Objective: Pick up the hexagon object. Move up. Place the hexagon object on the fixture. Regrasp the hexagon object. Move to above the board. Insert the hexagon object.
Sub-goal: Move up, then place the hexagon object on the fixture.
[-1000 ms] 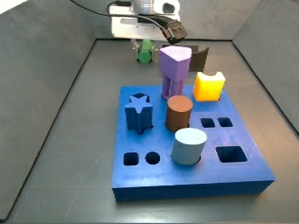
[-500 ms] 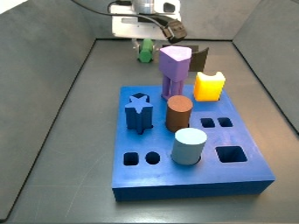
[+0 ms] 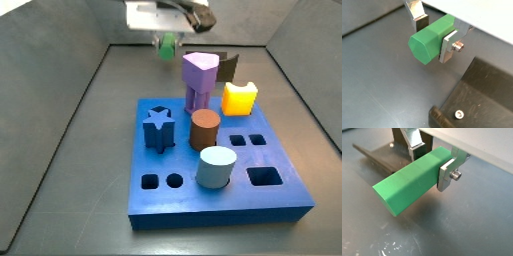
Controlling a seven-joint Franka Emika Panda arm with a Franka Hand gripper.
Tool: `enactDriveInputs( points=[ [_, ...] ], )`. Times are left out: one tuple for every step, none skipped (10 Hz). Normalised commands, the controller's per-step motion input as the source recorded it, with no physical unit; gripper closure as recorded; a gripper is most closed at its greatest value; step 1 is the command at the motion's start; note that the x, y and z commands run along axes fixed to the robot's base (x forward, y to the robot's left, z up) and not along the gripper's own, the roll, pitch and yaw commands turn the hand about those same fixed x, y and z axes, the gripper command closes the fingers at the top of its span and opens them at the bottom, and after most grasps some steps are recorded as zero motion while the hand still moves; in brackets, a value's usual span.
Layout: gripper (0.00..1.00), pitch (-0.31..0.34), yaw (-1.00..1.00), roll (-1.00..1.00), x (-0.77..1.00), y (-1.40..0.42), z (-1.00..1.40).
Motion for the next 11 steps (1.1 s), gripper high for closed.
enactDriveInputs(
  points=[
    [1.0,0.058,-0.01,0.04,-0.02,0.01,0.19],
    [1.0,0.0,0.0,0.0,0.0,0.0,1.0],
    [1.0,0.012,0.0,0.0,0.0,0.0,1.0],
    [1.0,0.026,0.0,0.01,-0.01,0.0,1.0],
    [1.0,0.034,-0.01,0.03,-0.01,0.0,1.0],
    [1.0,0.037,-0.01,0.04,-0.02,0.0,1.0],
    [1.0,0.043,-0.01,0.06,-0.02,0.0,1.0],
    [1.0,0.05,-0.01,0.07,-0.03,0.0,1.0],
    [1.0,0.055,-0.01,0.08,-0.03,0.01,1.0],
    [1.0,0.064,0.0,0.09,-0.02,0.0,0.79],
    [1.0,0.073,0.0,0.1,-0.02,0.0,0.63]
  ],
)
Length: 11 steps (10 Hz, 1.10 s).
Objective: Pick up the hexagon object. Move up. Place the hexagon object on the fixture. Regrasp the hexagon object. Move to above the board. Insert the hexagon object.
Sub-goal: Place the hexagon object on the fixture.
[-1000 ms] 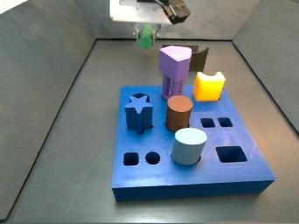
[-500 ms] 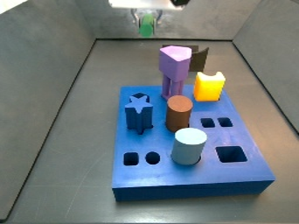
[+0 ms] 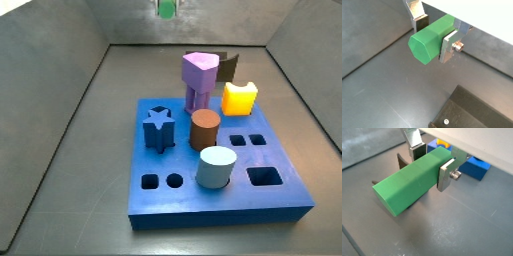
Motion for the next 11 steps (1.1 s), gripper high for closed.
enactDriveInputs(
  points=[
    [1.0,0.085,0.01,0.1,-0.01,0.0,0.42],
    [1.0,0.094,0.02,0.1,0.0,0.0,0.26],
    [1.0,-0.383,0.04,-0.07,1.0,-0.71,0.13],
    [1.0,-0.361,0.04,-0.08,1.0,-0.7,0.1],
    [1.0,-0.295,0.04,-0.09,1.0,-0.65,0.08],
    [1.0,-0.172,0.03,-0.1,1.0,-0.54,0.07],
    [1.0,-0.093,0.03,-0.1,1.0,-0.47,0.06],
    [1.0,-0.034,0.03,-0.09,1.0,-0.39,0.03],
    [1.0,-0.012,0.02,-0.08,1.0,-0.33,0.03],
    [1.0,0.008,0.02,-0.07,1.0,-0.28,0.02],
    [1.0,0.034,0.02,-0.06,1.0,-0.21,0.01]
  ],
)
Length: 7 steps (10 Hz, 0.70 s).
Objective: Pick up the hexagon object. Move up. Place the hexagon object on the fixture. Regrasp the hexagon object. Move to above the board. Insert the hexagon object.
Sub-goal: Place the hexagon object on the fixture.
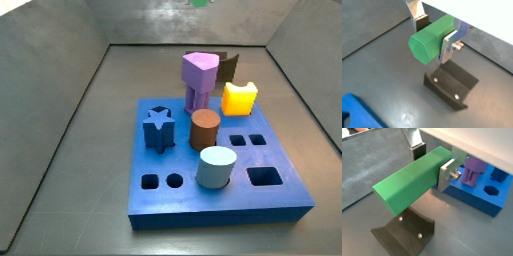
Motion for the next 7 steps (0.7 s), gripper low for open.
enactDriveInputs(
  points=[
    [1.0,0.054,0.02,-0.05,1.0,-0.16,0.0],
    [1.0,0.069,0.02,-0.04,0.94,-0.11,0.0],
    [1.0,0.092,0.02,-0.03,0.79,-0.06,0.0],
    [1.0,0.109,0.02,-0.03,0.69,-0.04,0.0],
    [1.0,0.118,0.02,-0.03,0.63,-0.03,0.0],
    [1.0,0.14,0.02,-0.02,0.48,-0.02,0.0],
    [1.0,0.203,0.14,-1.0,0.1,0.74,-0.22]
  ],
)
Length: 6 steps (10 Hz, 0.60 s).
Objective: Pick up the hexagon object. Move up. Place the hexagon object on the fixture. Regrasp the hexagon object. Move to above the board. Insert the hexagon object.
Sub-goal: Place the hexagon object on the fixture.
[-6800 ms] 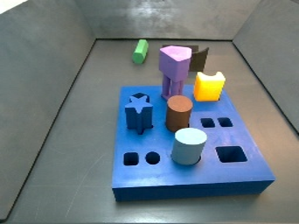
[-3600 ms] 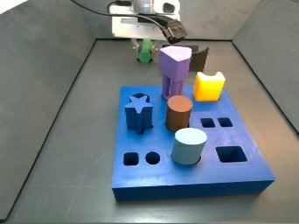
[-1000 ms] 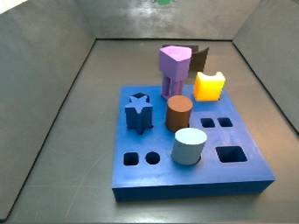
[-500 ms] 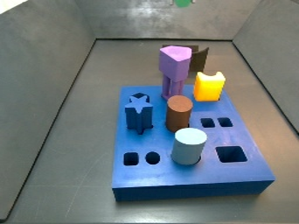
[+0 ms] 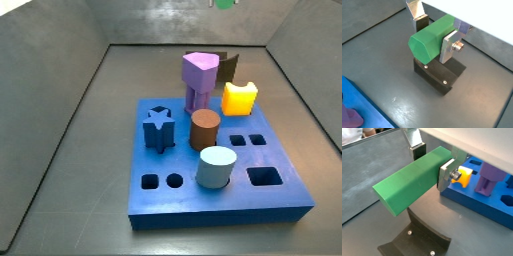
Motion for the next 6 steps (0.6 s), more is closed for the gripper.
enactDriveInputs(
  points=[
    [1.0,0.204,0.14,-1.0,0.01,0.73,-0.22],
    [1.0,0.204,0.08,-1.0,-0.06,0.56,-0.12],
    [1.0,0.202,0.06,-1.0,-0.07,0.39,-0.03],
    [1.0,0.208,0.03,-1.0,0.0,0.16,-0.02],
    [1.0,0.218,0.01,-1.0,0.04,0.09,-0.03],
    [1.0,0.238,-0.03,-1.0,0.07,0.08,-0.03]
  ],
)
